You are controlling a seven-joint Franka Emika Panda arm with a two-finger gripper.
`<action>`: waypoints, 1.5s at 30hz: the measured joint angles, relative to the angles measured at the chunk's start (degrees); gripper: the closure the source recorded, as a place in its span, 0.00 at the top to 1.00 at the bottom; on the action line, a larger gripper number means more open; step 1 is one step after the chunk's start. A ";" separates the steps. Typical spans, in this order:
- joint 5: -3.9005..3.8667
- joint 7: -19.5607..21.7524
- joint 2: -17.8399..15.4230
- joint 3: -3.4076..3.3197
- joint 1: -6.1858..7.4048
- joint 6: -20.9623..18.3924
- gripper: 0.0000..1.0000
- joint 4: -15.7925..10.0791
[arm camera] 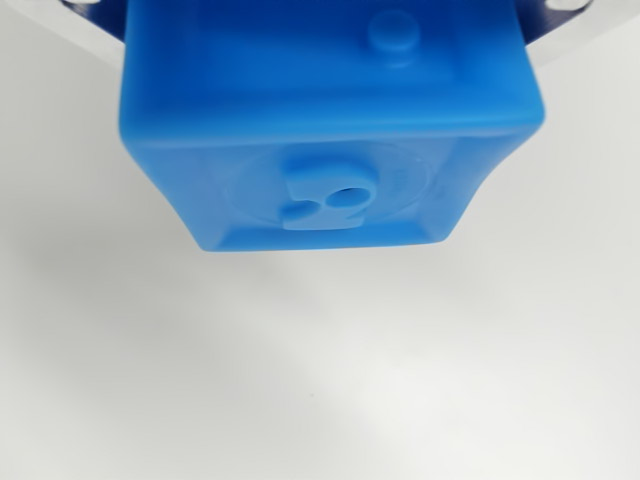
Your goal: Stack cube
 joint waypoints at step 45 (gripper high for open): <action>1.48 -0.09 -5.34 -0.74 -6.50 -0.80 0.00 -4.47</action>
